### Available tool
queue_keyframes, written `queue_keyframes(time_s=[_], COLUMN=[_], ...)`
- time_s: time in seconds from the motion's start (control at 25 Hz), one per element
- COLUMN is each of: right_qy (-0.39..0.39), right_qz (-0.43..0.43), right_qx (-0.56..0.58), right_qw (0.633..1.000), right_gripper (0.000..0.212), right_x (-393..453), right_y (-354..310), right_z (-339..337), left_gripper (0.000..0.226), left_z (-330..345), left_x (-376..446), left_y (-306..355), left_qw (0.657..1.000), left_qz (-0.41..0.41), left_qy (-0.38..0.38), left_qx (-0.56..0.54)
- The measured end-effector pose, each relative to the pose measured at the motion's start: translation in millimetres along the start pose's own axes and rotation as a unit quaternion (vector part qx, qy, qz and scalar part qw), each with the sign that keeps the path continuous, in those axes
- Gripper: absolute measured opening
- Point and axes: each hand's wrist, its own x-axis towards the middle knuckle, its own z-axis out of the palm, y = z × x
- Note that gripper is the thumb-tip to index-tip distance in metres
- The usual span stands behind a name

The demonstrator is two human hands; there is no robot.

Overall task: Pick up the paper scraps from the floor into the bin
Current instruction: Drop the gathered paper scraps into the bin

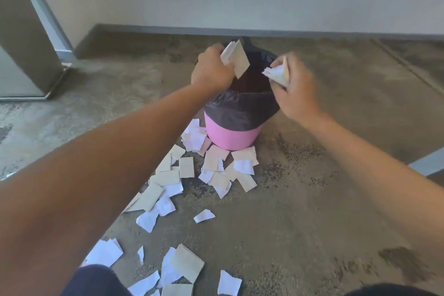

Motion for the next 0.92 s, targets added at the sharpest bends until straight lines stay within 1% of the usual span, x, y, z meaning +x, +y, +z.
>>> queue_keyframes(time_s=[0.04,0.12,0.2,0.28,0.36,0.4,0.52,0.64,0.72,0.8,0.84,0.92], right_qy=[-0.012,-0.065,-0.101,-0.097,-0.086,-0.082,-0.055,0.039,0.115,0.160,0.165,0.140], right_qz=[0.033,0.113,0.167,0.177,0.172,0.172,0.164,0.126,0.105,0.103,0.109,0.142], right_qx=[-0.005,-0.020,-0.049,-0.059,-0.056,-0.056,-0.045,0.014,0.051,0.064,0.064,0.062], right_qw=[0.999,0.991,0.980,0.978,0.980,0.980,0.984,0.991,0.986,0.980,0.978,0.978], right_gripper=[0.028,0.043,0.060,0.073,0.078,0.077,0.065,0.046,0.033,0.025,0.023,0.022], right_x=[17,38,47,47,42,39,32,14,-13,-49,-67,-104], right_y=[4,15,24,28,29,30,29,27,30,40,47,65], right_z=[6,19,30,36,41,43,43,38,37,43,49,66], left_gripper=[0.020,0.028,0.041,0.060,0.071,0.069,0.047,0.030,0.018,0.015,0.016,0.025], left_z=[6,14,18,19,16,14,7,-3,-3,6,14,34], left_x=[7,15,18,17,15,13,5,-5,-16,-34,-44,-69], left_y=[1,0,-1,-2,-4,-7,-14,-24,-40,-65,-80,-112], left_qw=[0.999,0.995,0.991,0.990,0.990,0.991,0.992,0.996,0.998,0.997,0.995,0.989], left_qz=[-0.027,-0.080,-0.117,-0.136,-0.126,-0.116,-0.092,-0.058,-0.045,-0.070,-0.094,-0.141], left_qy=[-0.018,-0.036,-0.042,-0.042,-0.038,-0.032,-0.010,0.009,0.028,0.029,0.017,-0.033], left_qx=[0.025,0.053,0.049,-0.005,-0.052,-0.061,-0.091,-0.066,-0.041,-0.022,-0.013,0.016])
